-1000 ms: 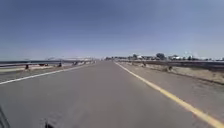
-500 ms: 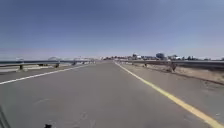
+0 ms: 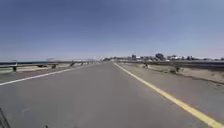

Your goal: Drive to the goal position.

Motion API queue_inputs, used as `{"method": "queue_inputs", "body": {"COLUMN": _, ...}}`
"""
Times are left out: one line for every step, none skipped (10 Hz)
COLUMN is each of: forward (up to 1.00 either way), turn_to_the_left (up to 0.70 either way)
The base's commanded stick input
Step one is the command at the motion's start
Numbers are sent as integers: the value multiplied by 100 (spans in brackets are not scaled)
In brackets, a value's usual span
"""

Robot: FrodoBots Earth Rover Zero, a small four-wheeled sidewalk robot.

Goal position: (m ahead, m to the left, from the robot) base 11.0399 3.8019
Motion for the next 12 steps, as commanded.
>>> {"method": "queue_inputs", "body": {"forward": 85, "turn_to_the_left": 0}}
{"method": "queue_inputs", "body": {"forward": 85, "turn_to_the_left": 0}}
{"method": "queue_inputs", "body": {"forward": 85, "turn_to_the_left": 0}}
{"method": "queue_inputs", "body": {"forward": 85, "turn_to_the_left": 0}}
{"method": "queue_inputs", "body": {"forward": 85, "turn_to_the_left": 0}}
{"method": "queue_inputs", "body": {"forward": 85, "turn_to_the_left": 0}}
{"method": "queue_inputs", "body": {"forward": 85, "turn_to_the_left": 0}}
{"method": "queue_inputs", "body": {"forward": 85, "turn_to_the_left": 0}}
{"method": "queue_inputs", "body": {"forward": 85, "turn_to_the_left": 0}}
{"method": "queue_inputs", "body": {"forward": 85, "turn_to_the_left": 0}}
{"method": "queue_inputs", "body": {"forward": 85, "turn_to_the_left": 0}}
{"method": "queue_inputs", "body": {"forward": 85, "turn_to_the_left": 0}}
